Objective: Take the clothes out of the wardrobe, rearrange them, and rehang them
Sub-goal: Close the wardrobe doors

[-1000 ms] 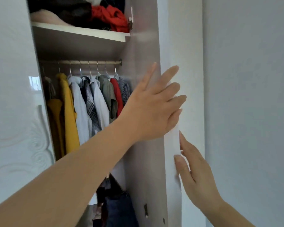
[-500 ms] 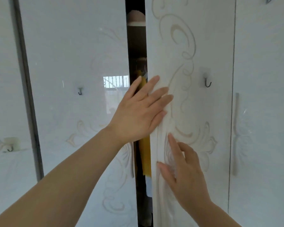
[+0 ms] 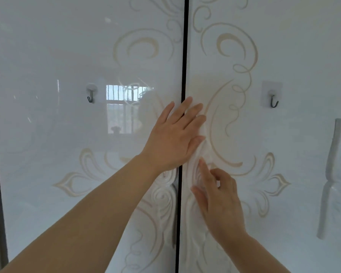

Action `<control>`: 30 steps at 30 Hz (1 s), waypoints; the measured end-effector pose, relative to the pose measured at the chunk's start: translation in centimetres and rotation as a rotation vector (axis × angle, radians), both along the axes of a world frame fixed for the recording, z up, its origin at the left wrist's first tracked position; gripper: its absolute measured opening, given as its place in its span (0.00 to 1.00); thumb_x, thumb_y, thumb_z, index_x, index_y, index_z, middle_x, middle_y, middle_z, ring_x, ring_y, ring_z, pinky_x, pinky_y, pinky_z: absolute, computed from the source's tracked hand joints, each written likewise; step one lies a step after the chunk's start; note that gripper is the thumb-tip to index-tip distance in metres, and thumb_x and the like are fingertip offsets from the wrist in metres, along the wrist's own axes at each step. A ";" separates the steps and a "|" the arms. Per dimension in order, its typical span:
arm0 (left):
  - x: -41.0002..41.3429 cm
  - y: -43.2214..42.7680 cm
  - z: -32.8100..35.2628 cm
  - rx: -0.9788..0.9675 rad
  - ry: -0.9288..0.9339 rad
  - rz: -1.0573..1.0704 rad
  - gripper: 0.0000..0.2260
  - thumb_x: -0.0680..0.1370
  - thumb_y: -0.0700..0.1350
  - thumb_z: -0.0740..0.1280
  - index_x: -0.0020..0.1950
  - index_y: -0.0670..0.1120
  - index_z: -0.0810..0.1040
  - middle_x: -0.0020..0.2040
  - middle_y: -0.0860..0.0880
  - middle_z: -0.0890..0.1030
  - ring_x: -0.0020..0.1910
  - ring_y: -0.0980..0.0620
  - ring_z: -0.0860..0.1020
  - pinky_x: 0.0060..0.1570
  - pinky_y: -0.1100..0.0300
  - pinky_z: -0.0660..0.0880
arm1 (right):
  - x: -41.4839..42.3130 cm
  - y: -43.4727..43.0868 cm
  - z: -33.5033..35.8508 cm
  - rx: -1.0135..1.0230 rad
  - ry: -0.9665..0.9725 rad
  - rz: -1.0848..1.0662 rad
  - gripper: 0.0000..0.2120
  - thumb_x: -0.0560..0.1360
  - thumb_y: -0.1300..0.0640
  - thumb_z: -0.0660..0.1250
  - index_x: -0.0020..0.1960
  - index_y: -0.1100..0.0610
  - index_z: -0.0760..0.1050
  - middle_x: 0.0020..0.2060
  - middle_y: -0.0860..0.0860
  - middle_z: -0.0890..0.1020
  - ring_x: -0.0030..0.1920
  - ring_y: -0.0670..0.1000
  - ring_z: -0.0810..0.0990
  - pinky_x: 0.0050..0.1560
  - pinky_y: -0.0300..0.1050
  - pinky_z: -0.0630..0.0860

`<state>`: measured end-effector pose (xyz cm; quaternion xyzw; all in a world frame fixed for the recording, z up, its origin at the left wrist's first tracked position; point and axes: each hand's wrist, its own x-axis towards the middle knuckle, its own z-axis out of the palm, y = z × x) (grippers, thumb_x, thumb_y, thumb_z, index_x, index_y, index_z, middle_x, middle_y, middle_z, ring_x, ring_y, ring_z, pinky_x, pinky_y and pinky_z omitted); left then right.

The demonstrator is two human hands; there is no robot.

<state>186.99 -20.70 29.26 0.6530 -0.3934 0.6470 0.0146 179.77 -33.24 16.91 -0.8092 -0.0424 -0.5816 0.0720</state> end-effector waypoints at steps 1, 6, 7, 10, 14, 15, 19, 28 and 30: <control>0.9 -0.1 -0.1 -0.006 0.016 0.000 0.19 0.79 0.53 0.55 0.62 0.43 0.76 0.67 0.46 0.73 0.70 0.44 0.66 0.69 0.47 0.58 | 1.0 0.1 0.1 -0.003 -0.010 -0.016 0.26 0.75 0.45 0.55 0.71 0.52 0.63 0.49 0.54 0.73 0.46 0.54 0.74 0.36 0.44 0.77; 4.3 -0.8 -0.5 -0.051 0.013 -0.029 0.19 0.78 0.52 0.57 0.61 0.42 0.76 0.66 0.44 0.73 0.69 0.43 0.67 0.68 0.45 0.59 | 4.8 -0.2 -0.4 -0.045 -0.073 -0.128 0.23 0.80 0.43 0.47 0.70 0.53 0.63 0.52 0.58 0.75 0.53 0.55 0.70 0.54 0.50 0.73; 4.6 -1.0 -0.6 -0.064 0.002 -0.031 0.19 0.78 0.52 0.58 0.61 0.42 0.76 0.66 0.44 0.74 0.69 0.43 0.67 0.68 0.45 0.59 | 5.3 -0.2 -0.8 -0.046 -0.083 -0.125 0.22 0.81 0.44 0.47 0.70 0.52 0.63 0.56 0.59 0.73 0.56 0.56 0.70 0.59 0.52 0.69; 5.1 -1.2 -0.7 -0.084 -0.029 -0.022 0.19 0.78 0.52 0.59 0.62 0.42 0.76 0.66 0.44 0.73 0.69 0.43 0.67 0.68 0.43 0.60 | 6.9 0.0 -2.1 -0.035 -0.133 -0.104 0.21 0.81 0.48 0.50 0.72 0.52 0.61 0.67 0.59 0.65 0.66 0.59 0.66 0.67 0.56 0.62; 5.4 -1.3 -0.9 -0.099 -0.064 -0.013 0.19 0.78 0.52 0.59 0.63 0.42 0.75 0.67 0.43 0.73 0.69 0.42 0.68 0.68 0.42 0.61 | 8.6 0.2 -3.2 0.001 -0.204 -0.084 0.21 0.82 0.50 0.46 0.73 0.53 0.58 0.70 0.58 0.61 0.72 0.57 0.61 0.70 0.58 0.59; 5.5 -1.3 -0.9 -0.104 -0.074 -0.012 0.19 0.78 0.52 0.59 0.63 0.42 0.75 0.67 0.43 0.73 0.68 0.42 0.68 0.68 0.42 0.62 | 8.9 0.1 -3.3 0.005 -0.220 -0.075 0.21 0.82 0.50 0.45 0.72 0.53 0.58 0.70 0.58 0.61 0.72 0.57 0.60 0.70 0.58 0.58; 5.5 -1.4 -1.1 -0.122 -0.093 -0.012 0.19 0.78 0.51 0.60 0.63 0.41 0.76 0.66 0.43 0.74 0.67 0.42 0.69 0.67 0.42 0.63 | 9.8 -0.1 -3.4 0.017 -0.279 -0.053 0.21 0.81 0.50 0.46 0.71 0.53 0.61 0.70 0.58 0.63 0.72 0.57 0.61 0.70 0.58 0.58; 5.1 -1.3 -1.6 -0.136 -0.061 0.027 0.20 0.79 0.52 0.59 0.66 0.42 0.73 0.67 0.42 0.73 0.68 0.42 0.69 0.67 0.45 0.63 | 9.5 -0.1 -3.5 0.022 -0.244 -0.060 0.21 0.81 0.50 0.45 0.73 0.52 0.57 0.70 0.57 0.62 0.73 0.54 0.58 0.71 0.57 0.57; 5.0 -1.4 -2.0 -0.160 -0.054 0.031 0.20 0.79 0.51 0.59 0.68 0.43 0.72 0.68 0.42 0.72 0.68 0.42 0.68 0.68 0.45 0.63 | 9.2 -0.2 -3.5 0.012 -0.207 -0.062 0.21 0.81 0.50 0.45 0.73 0.51 0.57 0.71 0.56 0.60 0.73 0.54 0.57 0.71 0.57 0.57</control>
